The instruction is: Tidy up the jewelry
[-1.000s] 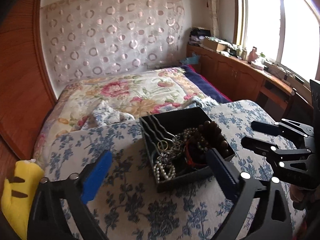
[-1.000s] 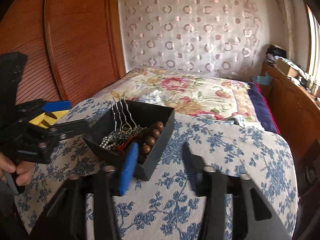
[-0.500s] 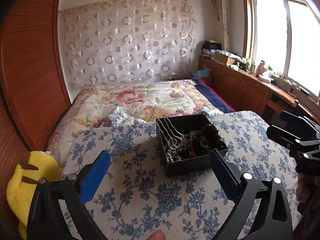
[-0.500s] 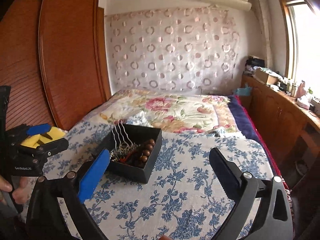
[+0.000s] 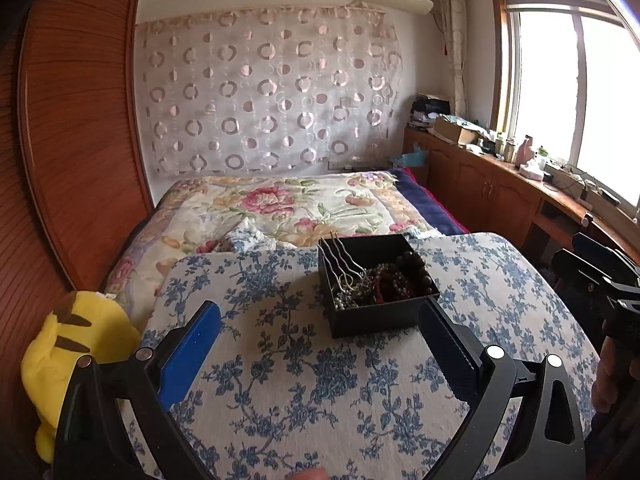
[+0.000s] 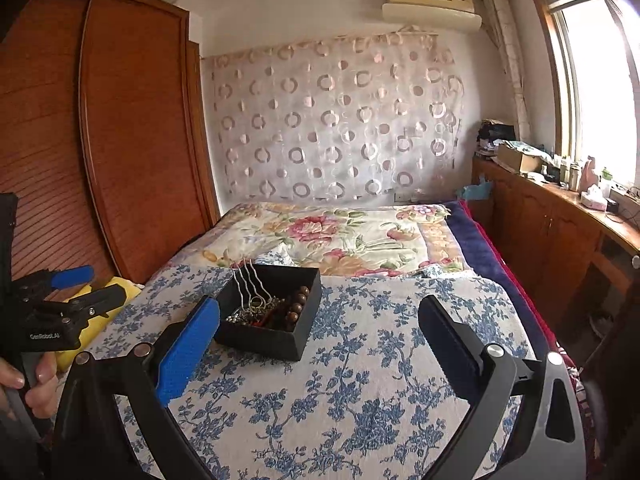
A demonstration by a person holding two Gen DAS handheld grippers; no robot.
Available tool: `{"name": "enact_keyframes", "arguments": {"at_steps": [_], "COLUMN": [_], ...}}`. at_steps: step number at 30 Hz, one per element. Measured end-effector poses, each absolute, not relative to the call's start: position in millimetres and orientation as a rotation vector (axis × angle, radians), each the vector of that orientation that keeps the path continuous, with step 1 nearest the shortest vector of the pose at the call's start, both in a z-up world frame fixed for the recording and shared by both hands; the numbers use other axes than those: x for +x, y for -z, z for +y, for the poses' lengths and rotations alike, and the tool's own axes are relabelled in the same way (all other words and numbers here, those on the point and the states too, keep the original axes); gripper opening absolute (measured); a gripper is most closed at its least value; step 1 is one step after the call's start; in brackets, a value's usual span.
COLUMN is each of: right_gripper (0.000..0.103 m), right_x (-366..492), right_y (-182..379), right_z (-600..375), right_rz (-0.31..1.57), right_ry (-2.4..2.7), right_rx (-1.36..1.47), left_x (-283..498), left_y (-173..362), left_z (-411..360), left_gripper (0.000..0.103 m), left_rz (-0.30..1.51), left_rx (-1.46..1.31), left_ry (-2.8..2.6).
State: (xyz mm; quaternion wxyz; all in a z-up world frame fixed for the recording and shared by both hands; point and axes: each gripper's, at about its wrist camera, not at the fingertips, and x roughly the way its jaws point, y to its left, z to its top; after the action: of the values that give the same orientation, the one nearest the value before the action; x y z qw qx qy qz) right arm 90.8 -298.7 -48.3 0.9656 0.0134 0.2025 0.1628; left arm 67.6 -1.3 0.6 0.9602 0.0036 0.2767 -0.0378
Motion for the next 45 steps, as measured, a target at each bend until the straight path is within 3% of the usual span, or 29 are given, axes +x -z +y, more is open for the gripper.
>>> {"name": "enact_keyframes", "arguments": {"at_steps": [45], "right_gripper": [0.1], "right_x": [88], "right_y": [59], "right_z": [-295], "right_rz": [0.411], "right_ry": [-0.327], "right_rx": [0.032], "left_x": [59], "left_y": [2], "left_z": [3], "left_gripper": [0.095], "left_rz": [0.553], "left_rx": [0.007], "left_ry": [0.063]}}
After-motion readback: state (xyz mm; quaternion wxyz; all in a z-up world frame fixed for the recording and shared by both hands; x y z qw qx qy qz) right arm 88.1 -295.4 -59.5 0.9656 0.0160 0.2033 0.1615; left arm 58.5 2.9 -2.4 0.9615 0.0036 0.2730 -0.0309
